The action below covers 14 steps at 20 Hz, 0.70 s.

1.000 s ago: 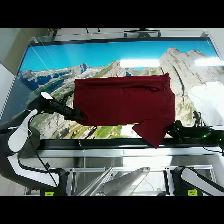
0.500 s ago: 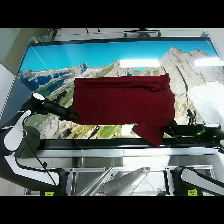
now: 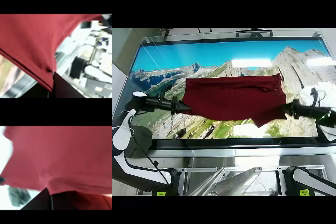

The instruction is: Fold the shirts.

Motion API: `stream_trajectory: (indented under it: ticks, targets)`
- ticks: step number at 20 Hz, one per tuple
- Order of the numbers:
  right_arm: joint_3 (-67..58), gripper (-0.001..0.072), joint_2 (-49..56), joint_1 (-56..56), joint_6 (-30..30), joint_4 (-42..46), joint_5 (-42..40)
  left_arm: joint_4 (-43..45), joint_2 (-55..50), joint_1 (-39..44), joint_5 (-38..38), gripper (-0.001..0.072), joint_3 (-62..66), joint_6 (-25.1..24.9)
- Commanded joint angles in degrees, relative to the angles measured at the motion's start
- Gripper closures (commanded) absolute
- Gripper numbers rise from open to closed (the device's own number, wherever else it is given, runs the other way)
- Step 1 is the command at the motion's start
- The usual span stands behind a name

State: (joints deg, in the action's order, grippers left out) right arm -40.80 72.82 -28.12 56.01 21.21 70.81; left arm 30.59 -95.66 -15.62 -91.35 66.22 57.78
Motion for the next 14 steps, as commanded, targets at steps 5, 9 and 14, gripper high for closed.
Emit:
stream_trajectory:
  ticks: [5,9,14]
  targets:
    - [-20.5,0.0687,14.1,5.8,-3.5,-16.9,-8.1,-5.1,-4.3,-0.7,12.3,0.0687,18.2,4.0]
    - [-32.1,0.0686,27.0,10.7,-8.3,-20.2,-12.8,-5.1,-15.0,1.1,15.0,0.0689,29.4,4.0]
    - [-35.8,0.0685,35.3,14.1,-10.6,-19.9,-19.6,-5.2,-27.6,3.6,17.4,0.069,42.3,4.3]
